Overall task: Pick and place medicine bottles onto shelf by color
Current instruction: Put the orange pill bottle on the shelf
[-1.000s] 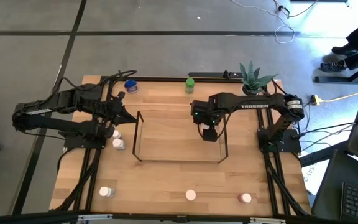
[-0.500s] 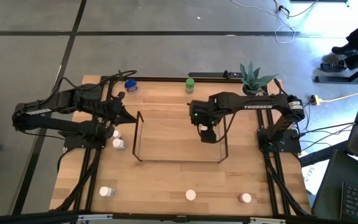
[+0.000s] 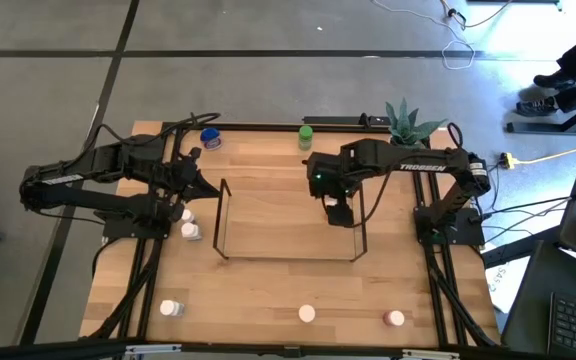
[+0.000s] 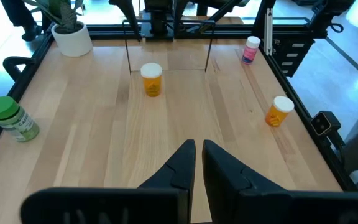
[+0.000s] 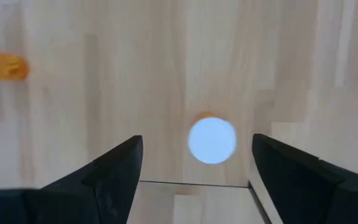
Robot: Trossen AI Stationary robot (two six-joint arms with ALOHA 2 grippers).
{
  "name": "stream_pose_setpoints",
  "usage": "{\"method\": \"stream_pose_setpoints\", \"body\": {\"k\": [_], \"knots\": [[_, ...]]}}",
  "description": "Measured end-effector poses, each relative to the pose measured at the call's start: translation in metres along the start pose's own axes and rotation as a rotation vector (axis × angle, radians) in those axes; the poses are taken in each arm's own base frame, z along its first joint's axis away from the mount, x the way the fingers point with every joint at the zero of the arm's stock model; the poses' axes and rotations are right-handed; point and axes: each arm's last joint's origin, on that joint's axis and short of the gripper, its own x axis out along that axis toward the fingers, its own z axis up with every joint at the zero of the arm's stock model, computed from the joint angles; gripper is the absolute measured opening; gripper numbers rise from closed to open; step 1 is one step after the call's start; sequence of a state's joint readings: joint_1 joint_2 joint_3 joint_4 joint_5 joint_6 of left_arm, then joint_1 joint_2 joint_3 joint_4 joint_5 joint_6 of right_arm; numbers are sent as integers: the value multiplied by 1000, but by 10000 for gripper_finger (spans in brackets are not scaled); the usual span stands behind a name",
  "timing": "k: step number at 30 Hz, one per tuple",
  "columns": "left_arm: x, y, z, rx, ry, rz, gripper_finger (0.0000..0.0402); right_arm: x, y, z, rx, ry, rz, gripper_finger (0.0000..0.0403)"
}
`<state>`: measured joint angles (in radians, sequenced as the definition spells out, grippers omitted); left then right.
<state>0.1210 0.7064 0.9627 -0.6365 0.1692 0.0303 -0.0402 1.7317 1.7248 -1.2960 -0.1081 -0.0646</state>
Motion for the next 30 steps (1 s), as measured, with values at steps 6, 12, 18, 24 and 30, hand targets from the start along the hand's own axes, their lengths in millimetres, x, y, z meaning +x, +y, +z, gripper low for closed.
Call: {"method": "stream_pose_setpoints", "body": {"k": [6, 12, 18, 24, 30], "knots": [[0, 0, 0, 0, 0, 0, 25, -3, 7, -4, -92, 41, 53, 304], [0, 0, 0, 0, 0, 0, 25, -14, 7, -12, -166, 46, 51, 304], [0, 0, 0, 0, 0, 0, 25, -39, 9, -25, -247, -2, -7, 304], [0, 0, 0, 0, 0, 0, 25, -67, 13, -42, -282, -76, -21, 304], [0, 0, 0, 0, 0, 0, 25, -90, 24, -58, -219, -154, -12, 304]]}}
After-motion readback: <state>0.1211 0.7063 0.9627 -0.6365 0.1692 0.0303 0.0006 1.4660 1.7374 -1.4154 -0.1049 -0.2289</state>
